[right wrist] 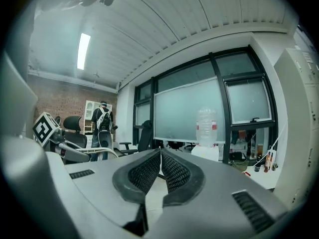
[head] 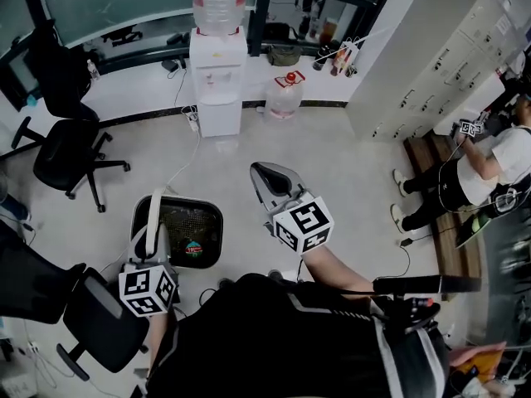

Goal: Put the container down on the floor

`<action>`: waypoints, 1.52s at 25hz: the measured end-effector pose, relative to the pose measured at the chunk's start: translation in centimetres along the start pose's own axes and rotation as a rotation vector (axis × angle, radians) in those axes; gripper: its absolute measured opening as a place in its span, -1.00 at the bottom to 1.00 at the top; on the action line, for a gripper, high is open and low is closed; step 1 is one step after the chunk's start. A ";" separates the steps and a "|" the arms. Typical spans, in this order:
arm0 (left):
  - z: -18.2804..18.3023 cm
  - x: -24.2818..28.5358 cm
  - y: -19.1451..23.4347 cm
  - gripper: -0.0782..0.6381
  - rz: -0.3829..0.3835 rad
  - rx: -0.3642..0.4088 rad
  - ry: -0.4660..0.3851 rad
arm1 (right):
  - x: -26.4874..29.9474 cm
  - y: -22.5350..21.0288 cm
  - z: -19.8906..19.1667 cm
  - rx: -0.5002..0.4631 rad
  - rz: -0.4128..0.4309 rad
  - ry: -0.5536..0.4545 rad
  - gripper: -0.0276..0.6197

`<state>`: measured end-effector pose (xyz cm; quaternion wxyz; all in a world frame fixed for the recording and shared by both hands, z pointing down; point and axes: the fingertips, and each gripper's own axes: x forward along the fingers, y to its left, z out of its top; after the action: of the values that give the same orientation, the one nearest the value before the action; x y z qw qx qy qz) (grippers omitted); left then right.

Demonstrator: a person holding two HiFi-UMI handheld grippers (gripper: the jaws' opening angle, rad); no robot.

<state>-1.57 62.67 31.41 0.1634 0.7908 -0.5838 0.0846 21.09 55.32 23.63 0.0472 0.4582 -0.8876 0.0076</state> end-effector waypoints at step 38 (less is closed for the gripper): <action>8.7 21.9 6.8 -0.55 0.128 -0.037 0.035 | 22.8 -14.0 0.5 0.001 0.245 -0.016 -0.89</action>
<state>-1.88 38.18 31.50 0.1823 0.7472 -0.6316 0.0978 19.36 28.62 24.82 0.0385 0.3464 -0.9372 0.0103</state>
